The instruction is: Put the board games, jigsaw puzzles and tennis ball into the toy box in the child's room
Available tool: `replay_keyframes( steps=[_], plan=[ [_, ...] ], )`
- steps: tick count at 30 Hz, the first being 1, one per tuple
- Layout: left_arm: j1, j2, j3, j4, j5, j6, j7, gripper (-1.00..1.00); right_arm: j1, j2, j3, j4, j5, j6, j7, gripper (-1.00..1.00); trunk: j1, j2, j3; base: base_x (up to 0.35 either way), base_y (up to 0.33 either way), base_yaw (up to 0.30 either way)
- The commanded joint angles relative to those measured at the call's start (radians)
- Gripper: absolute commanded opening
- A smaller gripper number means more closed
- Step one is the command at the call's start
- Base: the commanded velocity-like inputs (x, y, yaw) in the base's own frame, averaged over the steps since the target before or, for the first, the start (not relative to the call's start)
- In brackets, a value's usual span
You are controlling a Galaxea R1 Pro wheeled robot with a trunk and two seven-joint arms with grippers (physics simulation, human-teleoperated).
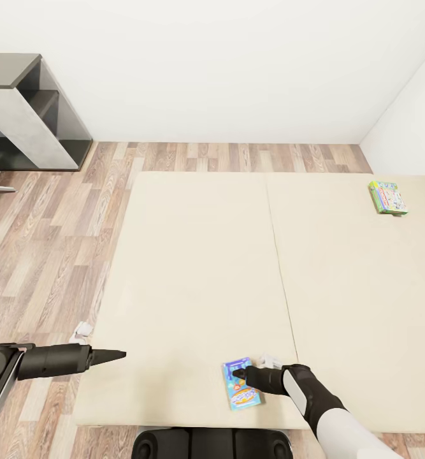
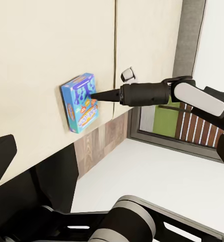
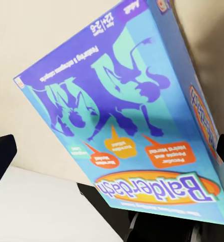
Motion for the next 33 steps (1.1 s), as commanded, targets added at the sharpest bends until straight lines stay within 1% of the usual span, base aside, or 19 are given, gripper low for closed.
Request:
replay_keyframes(
  steps=[1, 10, 33],
  plan=[
    [0.0, 0.0, 0.0, 0.0, -0.001, 0.011, -0.004, 1.0, 0.0, 0.001, -0.008, -0.001, -0.001, 0.008, 0.002, 1.0, 0.0, -0.001, -0.001, 0.0, 0.0, 0.0],
    [0.0, 0.0, 0.0, 0.0, -0.001, 0.011, -0.004, 1.0, 0.0, 0.002, -0.008, -0.001, -0.002, -0.027, 0.002, 1.0, 0.0, -0.001, -0.001, 0.0, 0.0, 0.0],
    [0.0, 0.0, 0.0, -0.001, -0.001, 0.011, -0.004, 1.0, 0.0, 0.002, -0.008, -0.001, -0.001, -0.035, -0.012, 1.0, 0.0, -0.001, -0.001, 0.0, 0.0, 0.0]
  ],
)
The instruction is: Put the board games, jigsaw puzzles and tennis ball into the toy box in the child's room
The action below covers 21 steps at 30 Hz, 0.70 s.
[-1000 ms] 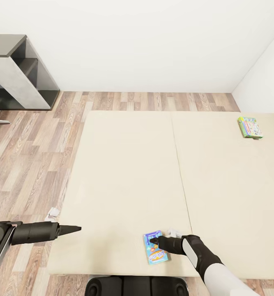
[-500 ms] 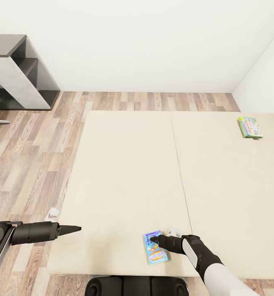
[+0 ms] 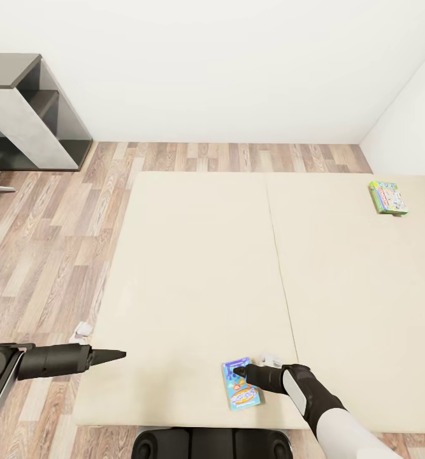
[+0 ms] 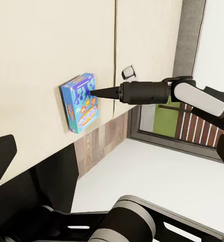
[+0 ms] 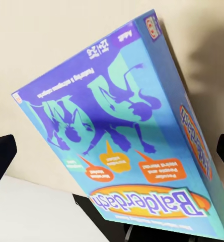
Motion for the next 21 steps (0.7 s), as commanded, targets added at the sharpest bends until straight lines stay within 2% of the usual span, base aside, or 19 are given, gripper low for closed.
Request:
replay_keyframes(
  steps=[1, 21],
  plan=[
    [0.0, 0.0, 0.0, 0.0, -0.001, 0.011, -0.004, 1.0, 0.0, 0.001, -0.008, -0.001, -0.002, 0.009, 0.0, 1.0, 0.0, -0.001, -0.001, 0.0, 0.0, 0.0],
    [0.0, 0.0, 0.0, 0.001, -0.001, 0.01, -0.003, 1.0, 0.0, 0.001, -0.009, -0.001, -0.003, 0.007, 0.0, 1.0, 0.0, -0.001, -0.001, 0.0, 0.0, 0.0]
  ],
)
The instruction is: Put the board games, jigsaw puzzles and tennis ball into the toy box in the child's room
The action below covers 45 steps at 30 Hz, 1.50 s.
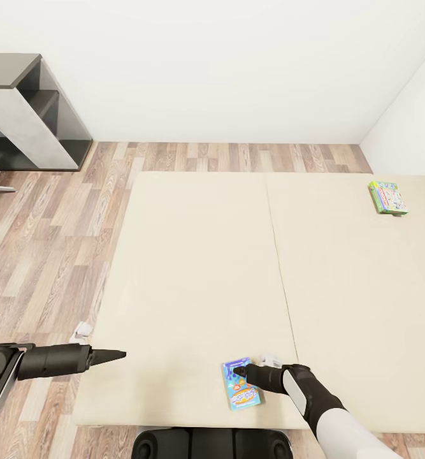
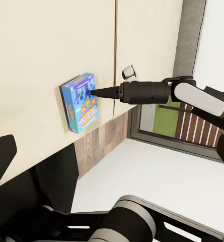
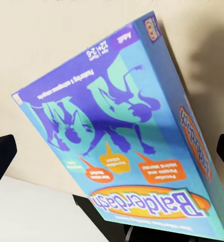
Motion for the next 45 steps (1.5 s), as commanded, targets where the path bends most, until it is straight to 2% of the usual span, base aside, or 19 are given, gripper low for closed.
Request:
replay_keyframes(
  steps=[1, 17, 45],
  plan=[
    [0.0, 0.0, 0.0, 0.0, -0.001, 0.011, -0.004, 1.0, 0.0, 0.001, -0.008, -0.001, -0.002, 0.008, 0.002, 1.0, 0.0, -0.001, -0.001, 0.0, 0.0, 0.0],
    [0.0, 0.0, 0.0, 0.0, -0.001, 0.011, -0.004, 1.0, 0.0, 0.001, -0.009, -0.001, -0.004, 0.008, 0.002, 1.0, 0.0, -0.001, -0.014, 0.0, 0.0, 0.0],
    [0.0, 0.0, 0.001, 0.0, -0.001, 0.011, -0.004, 1.0, 0.0, 0.001, -0.008, -0.001, -0.004, 0.008, 0.002, 1.0, 0.0, -0.001, -0.015, 0.0, 0.009, 0.0]
  ],
)
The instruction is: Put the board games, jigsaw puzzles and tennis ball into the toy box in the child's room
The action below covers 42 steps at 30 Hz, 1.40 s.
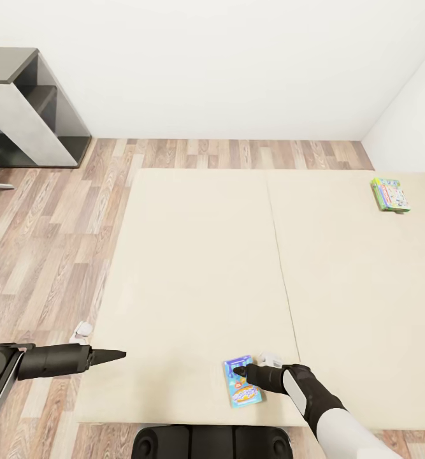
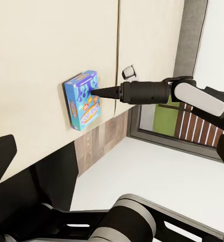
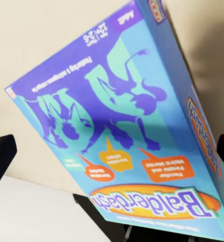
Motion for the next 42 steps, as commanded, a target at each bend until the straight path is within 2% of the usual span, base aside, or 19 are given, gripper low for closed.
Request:
replay_keyframes(
  steps=[1, 17, 25, 42],
  plan=[
    [0.0, 0.0, 0.0, 0.0, -0.001, 0.011, -0.004, 1.0, 0.0, 0.001, -0.008, -0.001, -0.002, 0.008, 0.002, 1.0, 0.0, -0.001, -0.001, 0.0, 0.02, 0.0],
    [0.0, 0.0, 0.0, 0.0, -0.001, 0.011, -0.004, 1.0, 0.0, 0.001, -0.008, -0.001, -0.002, 0.006, 0.002, 1.0, 0.0, -0.001, -0.001, 0.0, 0.008, 0.0],
    [0.0, 0.0, 0.0, 0.0, -0.001, 0.011, -0.004, 1.0, 0.0, 0.001, -0.006, -0.001, -0.002, -0.047, 0.004, 1.0, 0.0, -0.001, -0.001, 0.0, 0.064, 0.0],
    [0.0, 0.0, 0.0, 0.0, 0.0, 0.011, -0.004, 1.0, 0.0, 0.001, -0.006, 0.0, -0.002, -0.049, 0.01, 1.0, 0.0, -0.001, -0.001, 0.0, 0.01, 0.0]
  ],
)
